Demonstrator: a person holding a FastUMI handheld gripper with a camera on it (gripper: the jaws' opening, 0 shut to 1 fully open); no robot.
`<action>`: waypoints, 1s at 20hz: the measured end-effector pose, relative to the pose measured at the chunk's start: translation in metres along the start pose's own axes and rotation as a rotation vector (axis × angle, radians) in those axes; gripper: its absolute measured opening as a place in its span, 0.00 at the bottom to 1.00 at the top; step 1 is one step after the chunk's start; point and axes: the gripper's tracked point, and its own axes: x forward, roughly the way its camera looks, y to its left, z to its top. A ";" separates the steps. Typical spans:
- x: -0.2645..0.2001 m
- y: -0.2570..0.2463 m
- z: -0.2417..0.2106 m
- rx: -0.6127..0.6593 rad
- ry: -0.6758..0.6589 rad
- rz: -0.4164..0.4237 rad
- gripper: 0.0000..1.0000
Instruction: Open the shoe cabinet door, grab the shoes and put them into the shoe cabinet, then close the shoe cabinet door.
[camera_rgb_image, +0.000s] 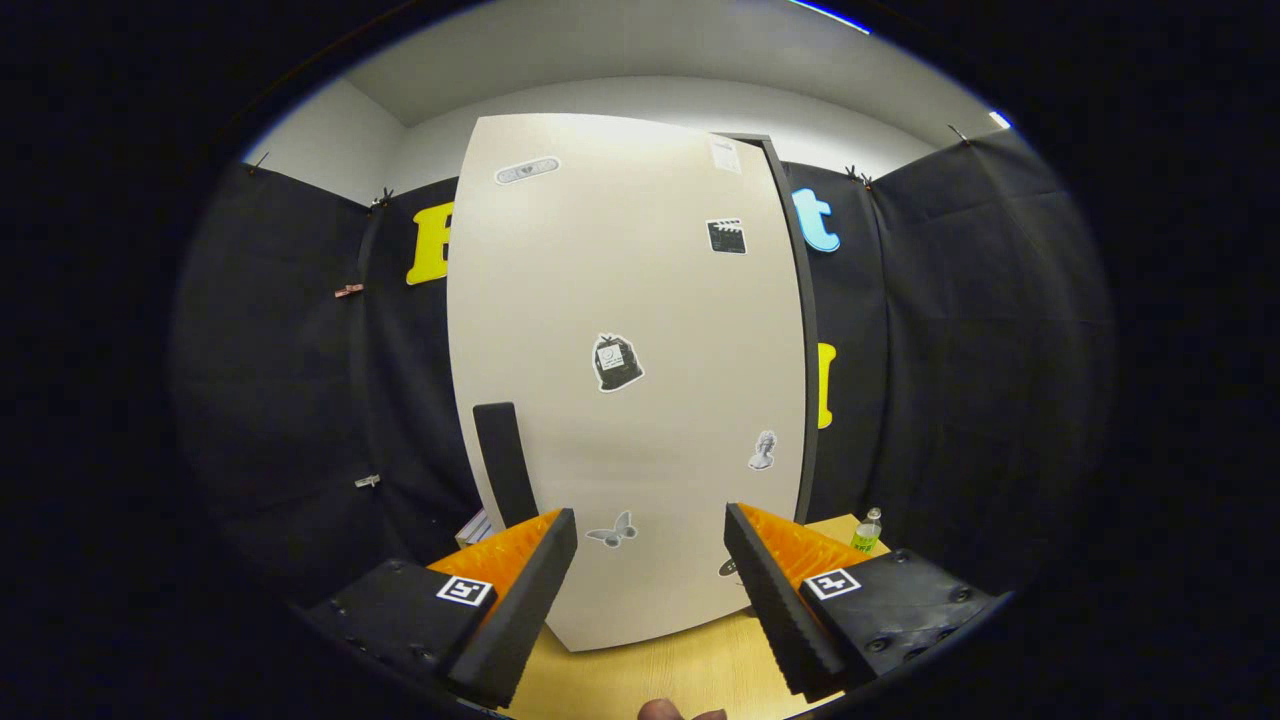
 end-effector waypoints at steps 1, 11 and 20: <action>-0.002 -0.003 0.001 -0.006 -0.005 -0.004 0.97; -0.017 -0.027 0.001 -0.049 -0.022 -0.055 0.97; -0.019 -0.031 0.005 -0.041 -0.031 -0.067 0.97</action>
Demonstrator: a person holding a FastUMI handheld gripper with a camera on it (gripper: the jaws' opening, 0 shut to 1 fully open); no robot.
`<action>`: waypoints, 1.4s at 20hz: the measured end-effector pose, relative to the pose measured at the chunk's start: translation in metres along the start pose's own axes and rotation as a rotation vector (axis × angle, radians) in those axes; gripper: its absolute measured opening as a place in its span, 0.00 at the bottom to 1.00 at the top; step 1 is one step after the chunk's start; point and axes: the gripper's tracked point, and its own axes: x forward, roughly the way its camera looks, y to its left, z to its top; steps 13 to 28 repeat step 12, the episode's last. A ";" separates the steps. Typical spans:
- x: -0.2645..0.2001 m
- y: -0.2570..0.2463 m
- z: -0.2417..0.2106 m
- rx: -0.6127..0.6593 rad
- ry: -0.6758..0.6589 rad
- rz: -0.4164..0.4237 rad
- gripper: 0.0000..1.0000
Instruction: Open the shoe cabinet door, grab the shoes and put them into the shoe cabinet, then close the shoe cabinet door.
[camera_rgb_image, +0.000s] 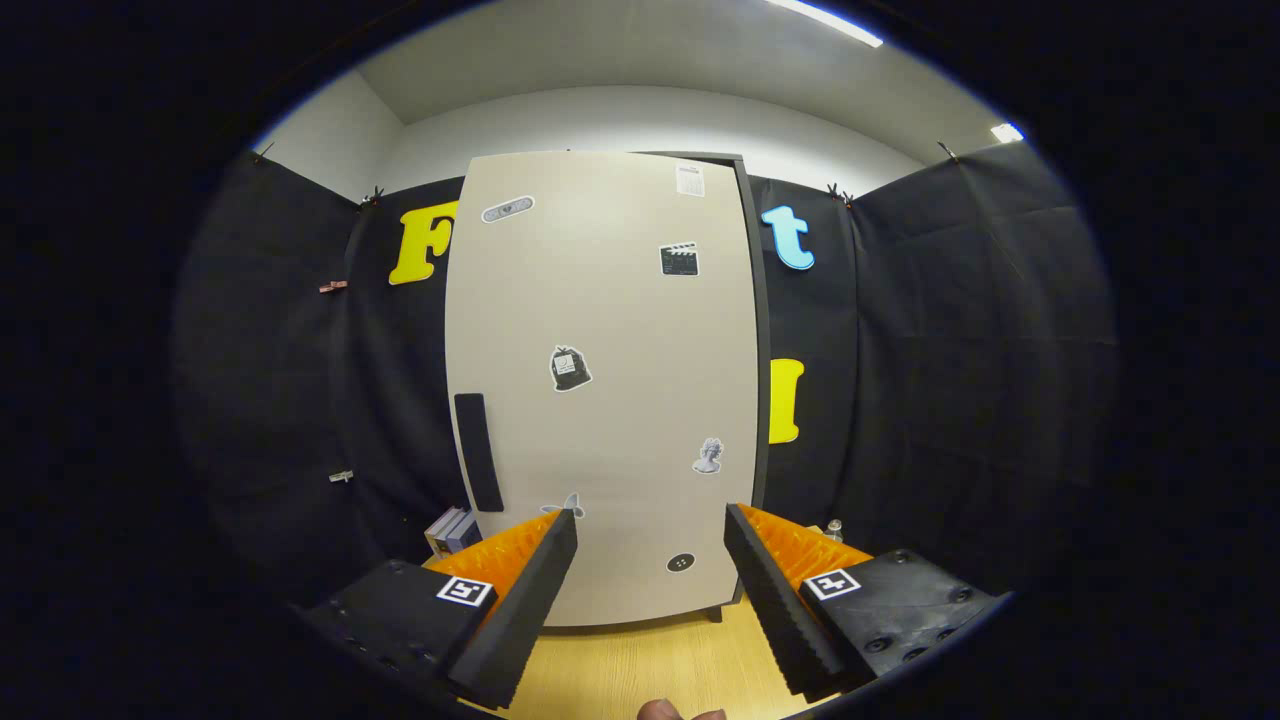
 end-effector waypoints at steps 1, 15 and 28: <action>0.000 0.000 -0.001 0.001 0.002 0.001 0.97; 0.002 -0.004 -0.001 0.003 0.001 -0.015 0.97; 0.002 -0.004 -0.001 0.003 0.001 -0.015 0.97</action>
